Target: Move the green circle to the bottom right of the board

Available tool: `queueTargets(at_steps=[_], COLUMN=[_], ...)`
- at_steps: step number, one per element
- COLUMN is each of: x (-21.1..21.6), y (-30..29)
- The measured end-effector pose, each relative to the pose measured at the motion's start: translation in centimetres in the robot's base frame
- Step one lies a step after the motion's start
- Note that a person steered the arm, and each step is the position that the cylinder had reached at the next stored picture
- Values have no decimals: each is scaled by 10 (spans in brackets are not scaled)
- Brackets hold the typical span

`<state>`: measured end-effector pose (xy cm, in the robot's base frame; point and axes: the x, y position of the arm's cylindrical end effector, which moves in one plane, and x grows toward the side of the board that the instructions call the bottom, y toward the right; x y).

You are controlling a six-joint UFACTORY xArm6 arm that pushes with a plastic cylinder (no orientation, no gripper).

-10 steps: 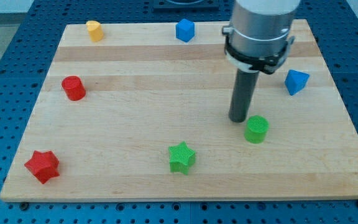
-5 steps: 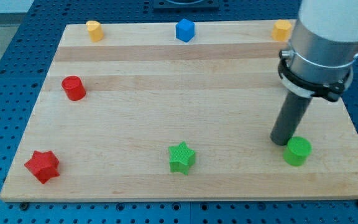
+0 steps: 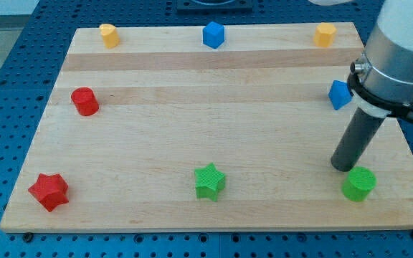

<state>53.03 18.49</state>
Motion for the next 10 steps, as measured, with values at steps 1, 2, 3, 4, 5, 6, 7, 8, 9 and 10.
queueTargets(at_steps=[1,2,3,4,5,6,7,8,9,10], x=[-7,4,28,47,68,87,86,77,70,70], y=[-24,-47,-49,-49,-49,-42,-31,-20,-6,8])
